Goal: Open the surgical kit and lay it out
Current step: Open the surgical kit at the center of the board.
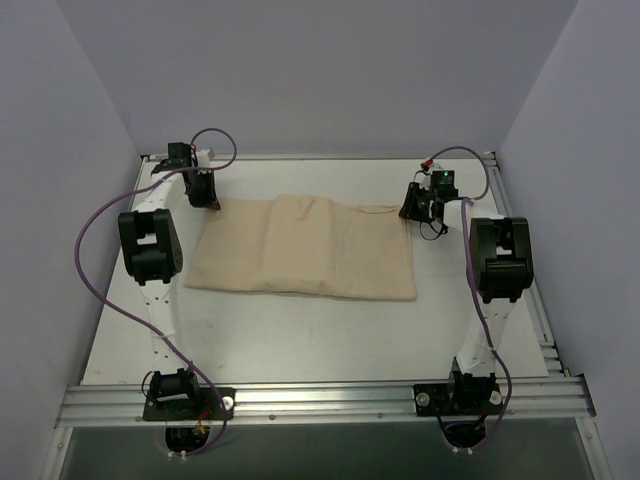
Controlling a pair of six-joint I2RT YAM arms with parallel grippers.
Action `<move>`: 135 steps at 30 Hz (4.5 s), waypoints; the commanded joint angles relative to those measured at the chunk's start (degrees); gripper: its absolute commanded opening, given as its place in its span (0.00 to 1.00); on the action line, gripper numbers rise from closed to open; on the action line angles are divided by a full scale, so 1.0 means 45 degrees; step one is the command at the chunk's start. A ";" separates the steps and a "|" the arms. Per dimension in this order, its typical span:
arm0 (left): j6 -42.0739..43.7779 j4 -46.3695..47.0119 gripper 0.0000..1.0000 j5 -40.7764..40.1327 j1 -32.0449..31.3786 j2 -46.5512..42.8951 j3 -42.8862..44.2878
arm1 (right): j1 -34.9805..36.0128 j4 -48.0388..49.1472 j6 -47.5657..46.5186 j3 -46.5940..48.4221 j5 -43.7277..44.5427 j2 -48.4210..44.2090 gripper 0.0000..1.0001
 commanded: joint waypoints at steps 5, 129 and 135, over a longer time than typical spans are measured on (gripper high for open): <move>0.0134 0.0279 0.02 0.0350 -0.0135 -0.1187 -0.0177 | 0.0185 0.0298 -0.0224 0.0070 0.0004 -0.0290 0.31; 0.0544 -0.0775 0.02 0.1852 0.0392 -0.2593 0.0136 | 0.0009 0.0259 -0.0165 0.0483 -0.3490 -0.2456 0.00; 0.1089 -0.0560 0.02 0.2243 0.0470 -0.3823 -0.0995 | -0.0088 -0.0072 0.0029 -0.0456 -0.3842 -0.3842 0.00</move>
